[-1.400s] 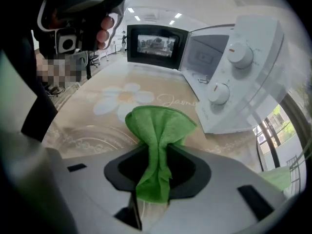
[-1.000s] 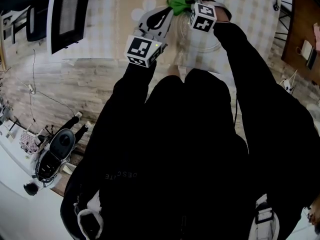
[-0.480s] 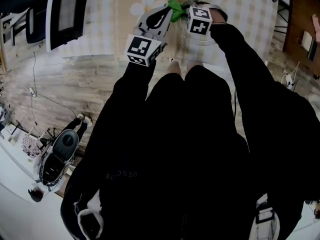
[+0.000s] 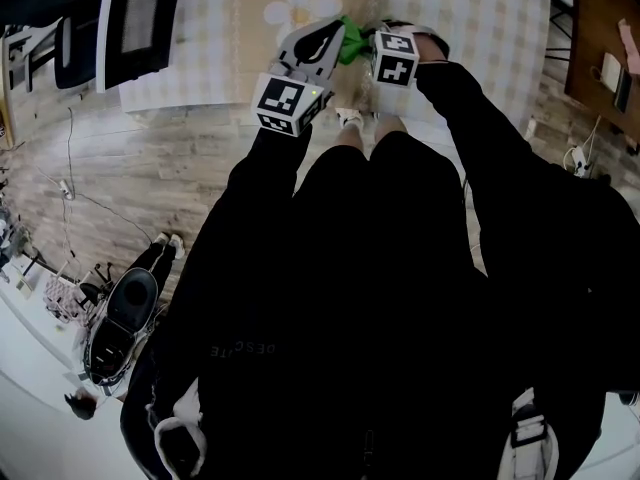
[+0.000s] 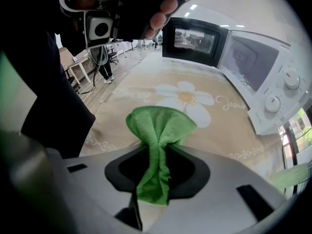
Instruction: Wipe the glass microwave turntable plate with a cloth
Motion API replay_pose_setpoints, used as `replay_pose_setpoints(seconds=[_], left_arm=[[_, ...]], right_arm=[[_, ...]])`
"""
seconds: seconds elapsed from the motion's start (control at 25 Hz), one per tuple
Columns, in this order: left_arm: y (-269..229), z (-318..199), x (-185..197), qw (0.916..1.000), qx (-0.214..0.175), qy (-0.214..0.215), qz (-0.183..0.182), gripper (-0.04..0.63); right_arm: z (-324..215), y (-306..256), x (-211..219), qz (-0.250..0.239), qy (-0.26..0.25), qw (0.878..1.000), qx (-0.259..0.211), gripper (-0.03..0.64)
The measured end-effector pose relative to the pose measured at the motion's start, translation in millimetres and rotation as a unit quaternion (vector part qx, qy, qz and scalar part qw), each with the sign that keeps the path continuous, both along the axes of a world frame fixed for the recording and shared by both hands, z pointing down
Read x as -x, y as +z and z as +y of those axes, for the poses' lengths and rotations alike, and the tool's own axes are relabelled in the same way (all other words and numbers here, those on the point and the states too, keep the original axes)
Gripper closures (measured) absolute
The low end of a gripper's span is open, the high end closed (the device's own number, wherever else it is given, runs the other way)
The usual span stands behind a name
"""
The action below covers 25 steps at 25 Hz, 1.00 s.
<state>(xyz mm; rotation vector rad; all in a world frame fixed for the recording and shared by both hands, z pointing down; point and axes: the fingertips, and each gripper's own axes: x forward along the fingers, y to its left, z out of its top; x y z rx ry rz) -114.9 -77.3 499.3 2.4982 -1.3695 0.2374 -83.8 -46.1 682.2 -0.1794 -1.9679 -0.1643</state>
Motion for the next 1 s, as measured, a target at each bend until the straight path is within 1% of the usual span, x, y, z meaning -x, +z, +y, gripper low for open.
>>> replay_pose_setpoints(seconds=[0.08,0.24,0.32,0.52,0.64,0.76,1.0], left_arm=[[-1.3,-3.9,0.9,1.0,0.001,0.0,0.001,0.574],[-5.4,-36.2,5.1,1.0,0.0,-0.001,0.004,0.574],[-8.0,-40.5,5.0,1.0,-0.002,0.0,0.006,0.574],[-12.6,-10.3,3.2,1.0,-0.003,0.006,0.006,0.574],[-10.5,8.1,0.3,0.9999,-0.003,0.009,0.006,0.574],[-12.5,6.8,-1.7,0.9999,-0.006,0.01,0.005,0.574],[-22.9,-8.0,-4.6,0.9998,-0.011,0.014,-0.001,0.574]], right_arm=[[2.3,-0.7,-0.1,0.002,0.0,1.0,0.007,0.494],[-17.0,-2.1,0.4,0.009,-0.001,1.0,0.023,0.494],[-15.0,-2.4,-2.0,0.014,0.002,0.999,0.036,0.494],[28.0,-6.2,-10.5,0.029,0.01,0.997,0.07,0.492],[58.7,-5.7,-17.9,0.04,0.001,0.995,0.092,0.49],[61.3,-8.9,-23.7,0.043,-0.003,0.995,0.087,0.489],[32.5,-26.6,-32.6,0.04,0.016,0.997,0.069,0.486]])
